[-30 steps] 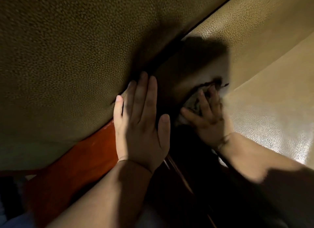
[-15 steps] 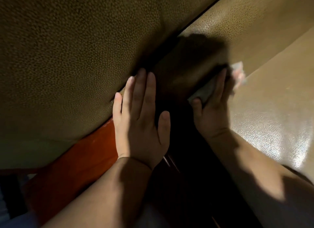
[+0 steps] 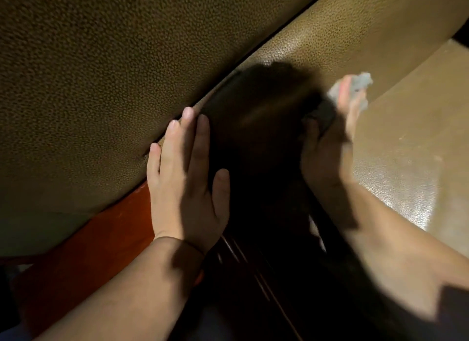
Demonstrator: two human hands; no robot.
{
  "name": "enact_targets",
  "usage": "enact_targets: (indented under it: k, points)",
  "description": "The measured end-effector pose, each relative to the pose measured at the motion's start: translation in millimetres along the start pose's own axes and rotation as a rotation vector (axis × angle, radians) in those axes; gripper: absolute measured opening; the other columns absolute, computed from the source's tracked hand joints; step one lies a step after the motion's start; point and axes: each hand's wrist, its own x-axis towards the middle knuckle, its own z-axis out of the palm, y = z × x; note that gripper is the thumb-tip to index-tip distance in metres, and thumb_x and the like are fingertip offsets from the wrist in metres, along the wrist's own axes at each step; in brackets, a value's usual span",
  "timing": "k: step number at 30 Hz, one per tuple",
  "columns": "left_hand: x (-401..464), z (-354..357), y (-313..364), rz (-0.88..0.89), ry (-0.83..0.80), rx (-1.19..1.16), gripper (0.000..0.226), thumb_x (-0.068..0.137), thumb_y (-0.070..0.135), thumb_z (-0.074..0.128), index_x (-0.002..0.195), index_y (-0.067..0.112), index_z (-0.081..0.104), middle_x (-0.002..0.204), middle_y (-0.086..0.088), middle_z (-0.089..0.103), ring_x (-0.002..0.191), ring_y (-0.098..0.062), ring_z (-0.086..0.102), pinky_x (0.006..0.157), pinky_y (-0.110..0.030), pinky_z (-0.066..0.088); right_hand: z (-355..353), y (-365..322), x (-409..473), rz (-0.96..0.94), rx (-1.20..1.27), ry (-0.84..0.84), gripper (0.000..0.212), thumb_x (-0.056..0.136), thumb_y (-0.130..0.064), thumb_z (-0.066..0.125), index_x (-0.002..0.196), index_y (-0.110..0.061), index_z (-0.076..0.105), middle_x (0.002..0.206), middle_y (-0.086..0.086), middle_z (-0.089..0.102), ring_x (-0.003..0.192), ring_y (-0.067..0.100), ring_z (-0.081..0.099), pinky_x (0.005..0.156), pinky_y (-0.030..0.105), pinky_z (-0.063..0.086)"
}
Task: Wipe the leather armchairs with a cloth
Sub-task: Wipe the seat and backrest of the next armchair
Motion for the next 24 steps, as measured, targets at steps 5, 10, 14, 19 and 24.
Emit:
enact_targets:
  k: [5, 10, 14, 19, 24]
  points:
    - [-1, 3, 1, -0.008, 0.018, -0.008, 0.074, 0.100, 0.044, 0.039, 0.167, 0.017, 0.023, 0.176, -0.005, 0.016, 0.161, -0.025, 0.014, 0.129, -0.045, 0.004, -35, 33, -15, 0.176, -0.086, -0.145, 0.055, 0.103, -0.027, 0.047, 0.154, -0.009, 0.043, 0.156, 0.020, 0.047, 0.147, 0.031, 0.041, 0.116, 0.008, 0.019]
    - [7, 5, 0, -0.005, 0.009, -0.006, 0.078, 0.098, 0.046, 0.046, 0.167, 0.018, 0.022, 0.176, -0.005, 0.016, 0.162, -0.026, 0.013, 0.129, -0.046, 0.004, -64, -12, -41, 0.147, -0.025, -0.317, 0.010, 0.105, -0.030, 0.054, 0.105, -0.037, 0.061, 0.076, -0.014, 0.068, 0.067, 0.001, 0.065, 0.064, 0.014, 0.046]
    - [0, 10, 2, -0.012, -0.137, 0.175, 0.092, 0.095, 0.052, 0.049, 0.167, 0.011, 0.011, 0.176, -0.014, 0.008, 0.162, -0.033, 0.009, 0.128, -0.057, 0.008, -95, -32, -71, 0.118, -0.043, -0.379, 0.012, 0.102, -0.035, 0.060, 0.114, -0.036, 0.064, 0.071, -0.014, 0.071, 0.064, -0.007, 0.066, 0.067, 0.017, 0.051]
    - [2, -23, 41, -0.131, -0.451, 0.166, 0.107, 0.091, 0.060, 0.061, 0.167, 0.009, 0.006, 0.174, -0.022, -0.005, 0.161, -0.041, -0.001, 0.126, -0.064, 0.010, -152, -48, -74, 0.097, -0.299, -0.537, 0.029, 0.100, -0.054, 0.055, 0.108, -0.027, 0.062, 0.071, 0.006, 0.070, 0.067, 0.027, 0.066, 0.063, 0.036, 0.048]
    - [-46, -78, 98, -0.347, -0.717, -0.014, 0.065, 0.102, 0.054, 0.049, 0.159, 0.024, 0.037, 0.167, -0.004, 0.034, 0.160, -0.033, 0.017, 0.129, -0.050, 0.012, -216, -68, -78, 0.070, -0.537, -0.766, 0.043, 0.097, -0.062, 0.050, 0.118, -0.027, 0.063, 0.100, 0.010, 0.074, 0.092, 0.040, 0.068, 0.074, 0.042, 0.057]
